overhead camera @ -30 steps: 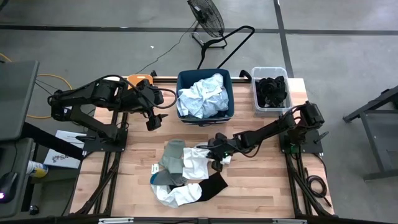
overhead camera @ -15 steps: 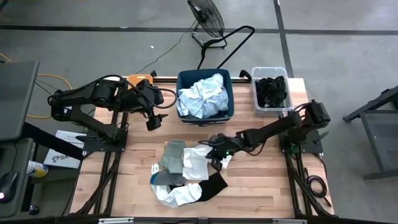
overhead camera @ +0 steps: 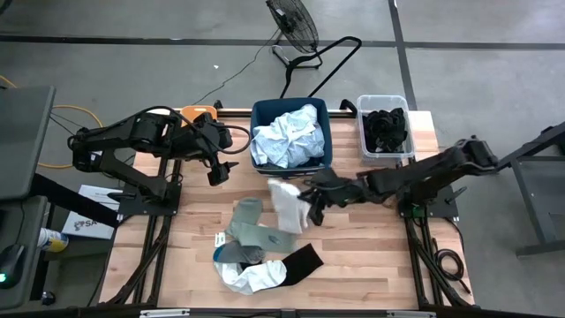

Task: Pick & Place Cloths
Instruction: Put the white boxers into the transparent bin

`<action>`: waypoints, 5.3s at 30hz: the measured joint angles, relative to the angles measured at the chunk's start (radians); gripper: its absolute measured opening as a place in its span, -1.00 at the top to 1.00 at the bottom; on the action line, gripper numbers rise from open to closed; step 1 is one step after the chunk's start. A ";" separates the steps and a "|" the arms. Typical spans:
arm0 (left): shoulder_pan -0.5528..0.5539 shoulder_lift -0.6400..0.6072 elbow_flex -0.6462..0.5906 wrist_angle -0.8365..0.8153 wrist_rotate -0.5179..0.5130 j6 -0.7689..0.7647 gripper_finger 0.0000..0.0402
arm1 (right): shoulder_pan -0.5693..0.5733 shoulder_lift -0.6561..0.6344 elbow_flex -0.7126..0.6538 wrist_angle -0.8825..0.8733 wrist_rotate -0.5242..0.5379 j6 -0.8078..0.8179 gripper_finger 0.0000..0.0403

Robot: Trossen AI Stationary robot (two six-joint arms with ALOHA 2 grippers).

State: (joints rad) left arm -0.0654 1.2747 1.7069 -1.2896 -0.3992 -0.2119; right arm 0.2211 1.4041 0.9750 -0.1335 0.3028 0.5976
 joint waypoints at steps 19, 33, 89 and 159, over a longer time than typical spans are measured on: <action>0.000 0.000 0.000 0.001 0.000 -0.003 -0.87 | 0.000 -0.404 0.001 -0.067 0.477 -0.278 0.98; 0.000 0.000 0.000 0.008 0.000 -0.007 -0.87 | -0.001 -0.541 0.001 -0.066 0.897 -0.501 0.98; 0.000 0.000 0.000 0.008 0.000 -0.048 -0.87 | -0.742 -0.467 0.000 -0.977 0.505 0.080 0.98; 0.000 0.000 0.000 0.008 0.068 -0.160 -0.87 | -1.239 -0.465 -0.001 -0.611 -0.275 -0.134 -0.15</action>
State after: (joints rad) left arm -0.0658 1.2747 1.7065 -1.2811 -0.3309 -0.3721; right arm -1.0178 0.9389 0.9745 -0.7449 0.0280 0.4637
